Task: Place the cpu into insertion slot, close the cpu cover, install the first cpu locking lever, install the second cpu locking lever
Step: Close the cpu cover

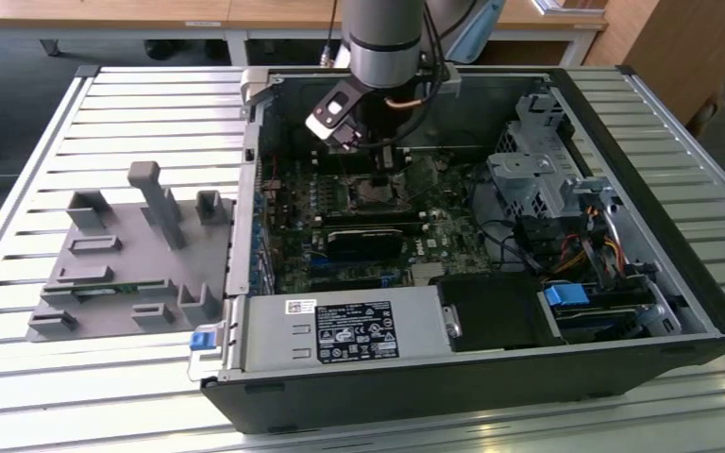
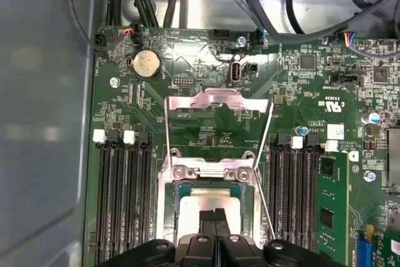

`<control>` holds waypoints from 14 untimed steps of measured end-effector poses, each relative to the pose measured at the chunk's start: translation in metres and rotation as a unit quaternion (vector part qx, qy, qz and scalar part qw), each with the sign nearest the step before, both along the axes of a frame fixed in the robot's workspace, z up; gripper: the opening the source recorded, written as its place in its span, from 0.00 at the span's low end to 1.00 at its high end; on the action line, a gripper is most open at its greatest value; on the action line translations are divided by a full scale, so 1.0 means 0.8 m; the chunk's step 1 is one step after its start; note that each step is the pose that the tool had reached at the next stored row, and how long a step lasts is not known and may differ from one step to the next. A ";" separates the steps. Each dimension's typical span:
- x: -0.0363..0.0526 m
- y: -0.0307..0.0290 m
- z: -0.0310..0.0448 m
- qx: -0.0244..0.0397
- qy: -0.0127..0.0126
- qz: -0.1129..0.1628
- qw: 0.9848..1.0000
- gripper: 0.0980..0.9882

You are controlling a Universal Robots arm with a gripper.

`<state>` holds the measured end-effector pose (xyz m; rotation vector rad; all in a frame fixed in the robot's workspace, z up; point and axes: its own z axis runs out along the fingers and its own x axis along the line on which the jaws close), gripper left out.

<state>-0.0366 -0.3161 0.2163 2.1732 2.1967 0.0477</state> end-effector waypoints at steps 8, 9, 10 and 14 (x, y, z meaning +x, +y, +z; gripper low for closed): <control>0.000 0.0000 0.0092 0.000 0.000 0.000 1.000 0.01; 0.000 0.0000 0.0099 0.000 0.000 0.000 1.000 0.01; 0.000 0.0000 0.0103 0.000 0.000 0.000 1.000 0.01; 0.000 0.0000 0.0113 0.000 0.000 0.000 1.000 0.01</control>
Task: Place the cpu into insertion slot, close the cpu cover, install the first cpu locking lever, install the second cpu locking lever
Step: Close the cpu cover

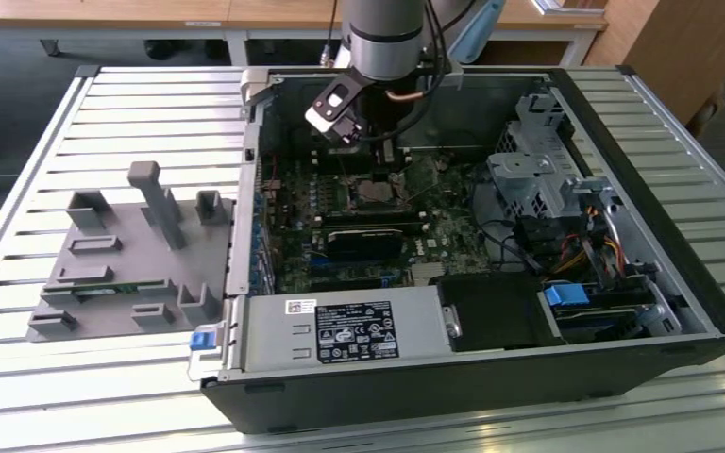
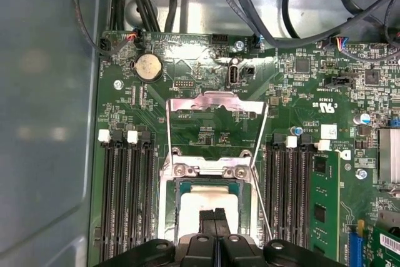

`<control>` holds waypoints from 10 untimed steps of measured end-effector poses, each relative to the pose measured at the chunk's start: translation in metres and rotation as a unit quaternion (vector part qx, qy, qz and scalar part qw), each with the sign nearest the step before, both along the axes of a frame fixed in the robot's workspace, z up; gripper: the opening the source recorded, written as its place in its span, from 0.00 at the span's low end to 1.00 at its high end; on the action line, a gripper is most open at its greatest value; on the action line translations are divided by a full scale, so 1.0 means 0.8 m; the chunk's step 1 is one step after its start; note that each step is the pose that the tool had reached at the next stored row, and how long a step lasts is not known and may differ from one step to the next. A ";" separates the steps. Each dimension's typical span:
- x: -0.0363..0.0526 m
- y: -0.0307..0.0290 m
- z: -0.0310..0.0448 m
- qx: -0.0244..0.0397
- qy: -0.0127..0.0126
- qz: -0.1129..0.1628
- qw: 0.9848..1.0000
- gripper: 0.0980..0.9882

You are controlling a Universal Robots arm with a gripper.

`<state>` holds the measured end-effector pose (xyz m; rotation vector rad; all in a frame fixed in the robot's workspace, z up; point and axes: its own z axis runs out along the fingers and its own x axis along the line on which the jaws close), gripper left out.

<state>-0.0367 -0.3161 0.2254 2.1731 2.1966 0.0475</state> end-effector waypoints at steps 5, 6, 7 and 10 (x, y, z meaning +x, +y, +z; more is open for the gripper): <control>0.000 0.0000 0.0050 0.000 0.000 0.000 1.000 0.01; 0.000 0.0000 0.0070 0.000 0.000 0.000 1.000 0.01; 0.000 0.0000 0.0091 0.000 0.000 0.000 1.000 0.01; 0.000 0.0000 0.0158 0.000 0.000 0.000 1.000 0.01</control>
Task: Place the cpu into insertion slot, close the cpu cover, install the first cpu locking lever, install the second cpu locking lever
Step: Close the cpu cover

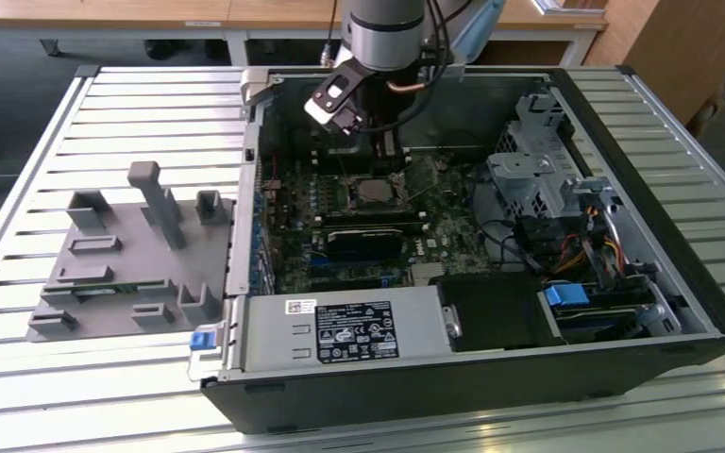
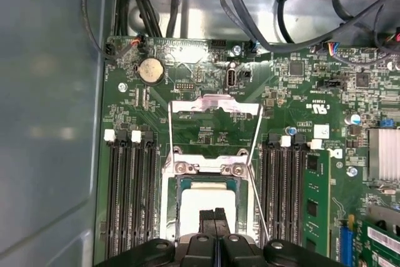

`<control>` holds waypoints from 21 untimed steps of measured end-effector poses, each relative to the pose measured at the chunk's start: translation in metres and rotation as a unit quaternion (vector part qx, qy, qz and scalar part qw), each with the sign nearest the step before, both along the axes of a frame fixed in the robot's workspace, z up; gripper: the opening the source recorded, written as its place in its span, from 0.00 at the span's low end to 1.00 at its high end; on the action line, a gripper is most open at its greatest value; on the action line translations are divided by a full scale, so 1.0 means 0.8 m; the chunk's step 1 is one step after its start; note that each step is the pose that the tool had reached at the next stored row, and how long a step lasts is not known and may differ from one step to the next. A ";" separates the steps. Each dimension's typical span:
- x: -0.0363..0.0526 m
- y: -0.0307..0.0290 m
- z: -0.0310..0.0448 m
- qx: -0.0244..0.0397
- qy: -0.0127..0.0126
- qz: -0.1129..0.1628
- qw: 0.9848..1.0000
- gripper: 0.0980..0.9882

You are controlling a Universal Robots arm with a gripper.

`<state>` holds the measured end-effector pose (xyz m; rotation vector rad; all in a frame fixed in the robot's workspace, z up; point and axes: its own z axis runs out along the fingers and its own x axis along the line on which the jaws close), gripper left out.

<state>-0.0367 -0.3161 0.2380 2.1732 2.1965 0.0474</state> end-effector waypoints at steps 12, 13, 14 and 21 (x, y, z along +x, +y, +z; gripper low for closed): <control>0.000 0.0000 0.0393 0.000 0.000 0.000 1.000 0.01; 0.000 0.0000 0.0439 0.000 0.000 0.000 1.000 0.01; 0.000 0.0000 0.0478 0.000 0.000 0.000 1.000 0.01; 0.000 -0.0107 0.0510 0.001 0.000 0.000 1.000 0.01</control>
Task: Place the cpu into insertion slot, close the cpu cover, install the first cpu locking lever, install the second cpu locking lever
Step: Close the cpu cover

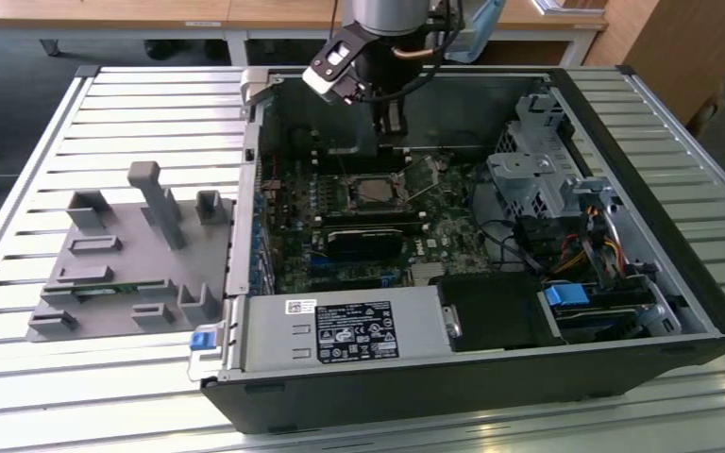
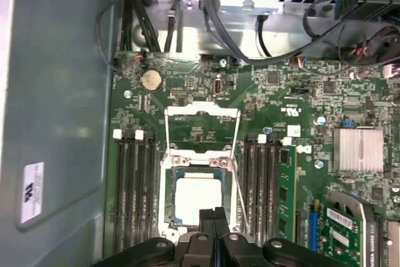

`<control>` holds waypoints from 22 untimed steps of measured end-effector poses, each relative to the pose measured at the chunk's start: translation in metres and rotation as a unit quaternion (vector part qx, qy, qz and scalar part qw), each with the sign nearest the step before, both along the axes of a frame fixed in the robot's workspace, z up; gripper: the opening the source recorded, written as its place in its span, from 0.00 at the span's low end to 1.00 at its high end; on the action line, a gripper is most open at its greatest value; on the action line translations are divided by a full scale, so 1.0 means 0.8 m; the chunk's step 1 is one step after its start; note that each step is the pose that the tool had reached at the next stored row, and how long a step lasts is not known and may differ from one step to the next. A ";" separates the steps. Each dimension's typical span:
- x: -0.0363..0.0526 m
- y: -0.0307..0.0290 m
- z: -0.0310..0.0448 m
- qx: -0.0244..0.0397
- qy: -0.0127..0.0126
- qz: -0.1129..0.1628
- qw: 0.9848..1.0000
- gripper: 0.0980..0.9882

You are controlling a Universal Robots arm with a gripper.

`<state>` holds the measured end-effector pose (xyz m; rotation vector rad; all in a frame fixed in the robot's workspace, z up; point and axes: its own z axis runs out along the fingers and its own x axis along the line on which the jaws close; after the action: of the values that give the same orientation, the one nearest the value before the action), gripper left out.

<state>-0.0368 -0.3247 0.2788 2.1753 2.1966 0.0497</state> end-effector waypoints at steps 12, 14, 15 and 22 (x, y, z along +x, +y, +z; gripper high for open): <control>0.015 -0.0025 -0.0047 0.025 0.005 -0.001 1.000 0.01; 0.019 -0.0025 -0.0091 0.025 0.005 -0.001 1.000 0.01; 0.019 -0.0025 -0.0113 0.025 0.005 0.000 1.000 0.01; 0.027 -0.0025 -0.0181 0.025 0.005 0.001 1.000 0.01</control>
<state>-0.0150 -0.3267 0.2643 2.2040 2.2266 0.0953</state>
